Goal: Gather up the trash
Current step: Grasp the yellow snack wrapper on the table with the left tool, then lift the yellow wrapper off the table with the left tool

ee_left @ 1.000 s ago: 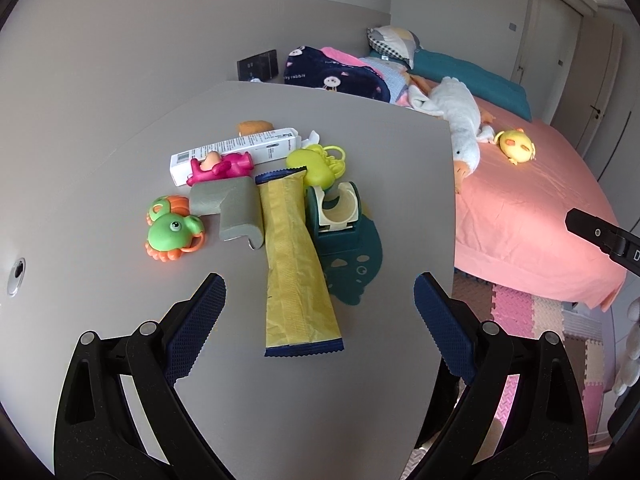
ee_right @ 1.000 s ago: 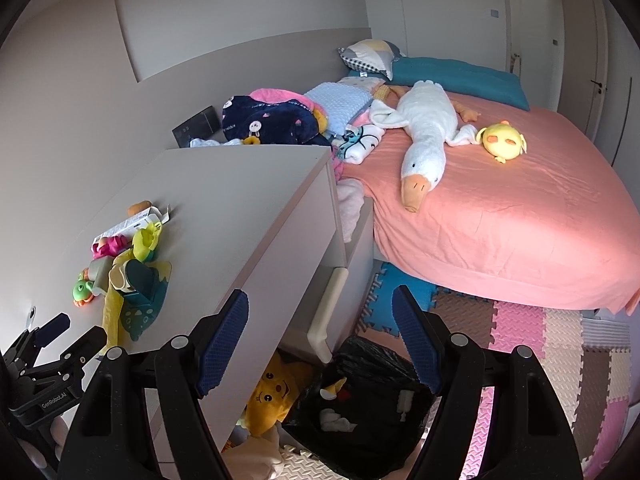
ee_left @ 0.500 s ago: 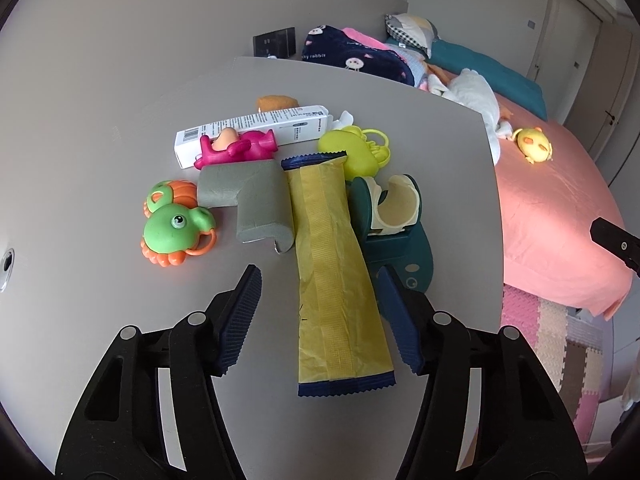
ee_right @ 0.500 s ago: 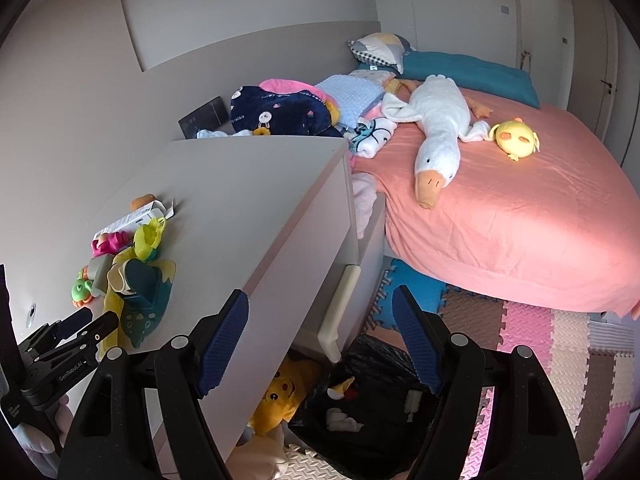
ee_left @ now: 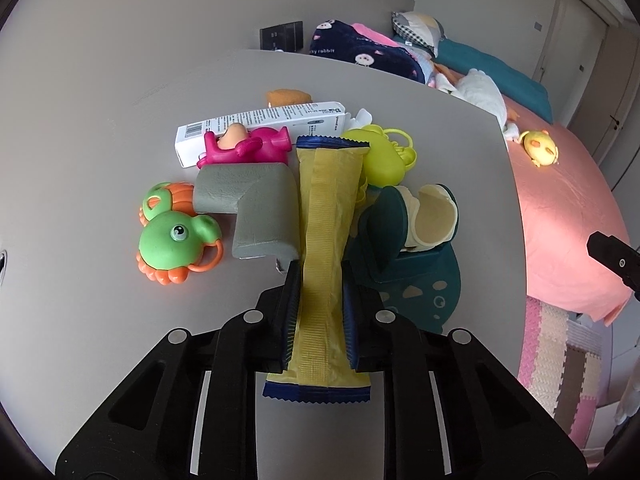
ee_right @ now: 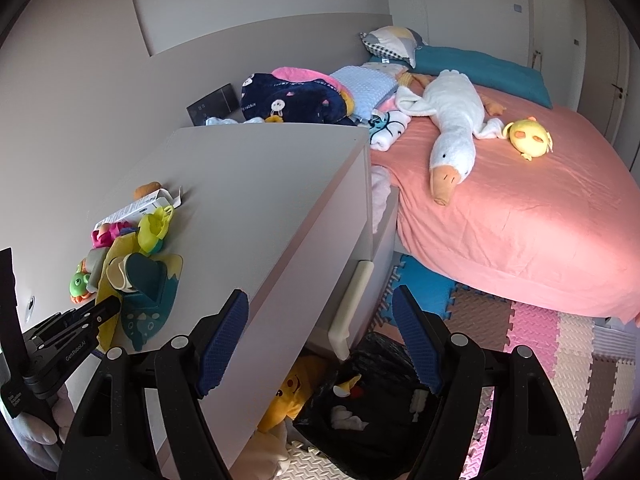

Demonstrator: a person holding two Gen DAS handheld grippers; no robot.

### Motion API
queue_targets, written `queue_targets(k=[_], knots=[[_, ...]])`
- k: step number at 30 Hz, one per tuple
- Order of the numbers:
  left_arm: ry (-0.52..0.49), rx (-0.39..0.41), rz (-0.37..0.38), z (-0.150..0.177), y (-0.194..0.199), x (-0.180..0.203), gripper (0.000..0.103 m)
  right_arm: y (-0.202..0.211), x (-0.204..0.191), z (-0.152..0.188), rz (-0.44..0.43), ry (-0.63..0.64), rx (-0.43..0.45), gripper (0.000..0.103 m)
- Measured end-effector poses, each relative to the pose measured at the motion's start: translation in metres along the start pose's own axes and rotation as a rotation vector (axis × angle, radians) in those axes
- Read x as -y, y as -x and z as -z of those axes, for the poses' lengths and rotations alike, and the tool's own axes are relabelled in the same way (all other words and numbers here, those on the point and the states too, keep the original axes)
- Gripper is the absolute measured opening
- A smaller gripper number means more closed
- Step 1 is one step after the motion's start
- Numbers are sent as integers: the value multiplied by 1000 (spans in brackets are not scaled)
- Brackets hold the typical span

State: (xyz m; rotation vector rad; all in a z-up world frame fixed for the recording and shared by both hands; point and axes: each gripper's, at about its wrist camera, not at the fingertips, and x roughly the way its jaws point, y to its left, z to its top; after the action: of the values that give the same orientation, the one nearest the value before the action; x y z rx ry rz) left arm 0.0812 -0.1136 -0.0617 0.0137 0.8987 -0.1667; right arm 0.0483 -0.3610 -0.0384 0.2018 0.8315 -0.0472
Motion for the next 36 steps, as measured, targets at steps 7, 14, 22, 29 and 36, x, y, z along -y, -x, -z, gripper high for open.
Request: queue_targets(k=[7,14,22,29,36], knots=[[-5,39,10,-6,13,-9,18,-6,-17,-2,-14,21,-6,75],[16,78,17,-12,31,-26,18,-11,-44,-3,-38,62,-13,75],[45,111,23,-13,45,-45,18,-12,-77,-2,-68,116,-20,75],[71,155,11,-17,63,-65,18,-16,-104,-1,-92,160,-30,75],[104,175,-8,-19,71,-88,18,-27,-129,2,-108,190,-52,75]])
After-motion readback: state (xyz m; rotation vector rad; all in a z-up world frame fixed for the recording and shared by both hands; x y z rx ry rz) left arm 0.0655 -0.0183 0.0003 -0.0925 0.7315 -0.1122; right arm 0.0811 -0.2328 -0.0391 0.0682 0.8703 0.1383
